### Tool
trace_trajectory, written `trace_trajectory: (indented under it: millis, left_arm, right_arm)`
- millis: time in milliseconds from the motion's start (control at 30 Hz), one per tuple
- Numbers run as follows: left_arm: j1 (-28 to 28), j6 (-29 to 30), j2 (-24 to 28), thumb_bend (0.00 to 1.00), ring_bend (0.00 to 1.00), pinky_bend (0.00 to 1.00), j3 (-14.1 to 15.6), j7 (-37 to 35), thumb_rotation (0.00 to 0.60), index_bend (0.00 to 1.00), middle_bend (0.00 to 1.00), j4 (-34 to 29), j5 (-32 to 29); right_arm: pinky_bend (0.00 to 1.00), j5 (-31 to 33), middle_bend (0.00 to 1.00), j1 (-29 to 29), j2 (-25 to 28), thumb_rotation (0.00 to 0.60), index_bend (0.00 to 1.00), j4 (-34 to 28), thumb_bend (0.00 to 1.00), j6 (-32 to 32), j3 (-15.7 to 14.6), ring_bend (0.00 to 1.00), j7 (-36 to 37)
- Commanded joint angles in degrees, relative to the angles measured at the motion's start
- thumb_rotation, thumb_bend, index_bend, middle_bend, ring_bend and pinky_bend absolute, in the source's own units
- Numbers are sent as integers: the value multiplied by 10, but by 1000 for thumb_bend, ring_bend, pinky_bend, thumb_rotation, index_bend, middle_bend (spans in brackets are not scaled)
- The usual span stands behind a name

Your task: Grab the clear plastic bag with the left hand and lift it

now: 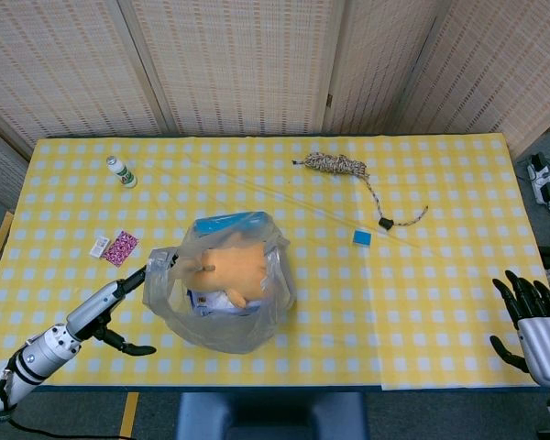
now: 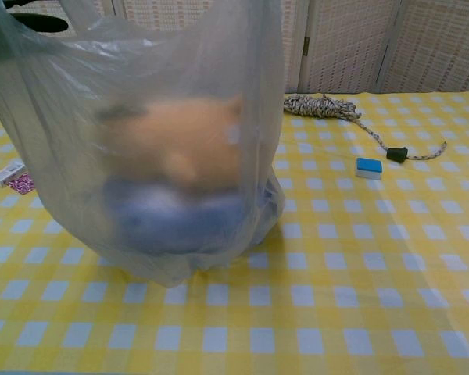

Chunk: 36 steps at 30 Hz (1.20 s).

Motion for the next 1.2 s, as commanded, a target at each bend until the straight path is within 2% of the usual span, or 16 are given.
trace_trajectory:
  millis: [33,467,667,1033,1200]
  left_arm:
    - [-10,-8,-4,55,0,0,-4,4,600,17,0,-3,-7]
    - [-38,-15,-6,55,0,0,3,28,600,18,0,-30,7]
    - [-55,-39,-8,55,0,0,4,43,600,22,0,-37,0]
    - [-89,-54,-3,58,0,13,-2,34,600,23,1,-59,-1]
    - [-102,-53,-2,58,1,60,-5,21,600,53,28,-69,2]
  right_arm:
    - [0,5,0,1,0,600,0,0,327,-2,2,0,0]
    - [0,12,0,4,2,600,0,0,328,-9,4,0,8]
    - [0,10,0,4,3,600,0,0,327,-9,2,0,12]
    - [0,14,0,6,2,600,0,1,328,-14,3,0,11]
    - [0,14,0,7,2,600,0,0,327,-15,3,0,12]
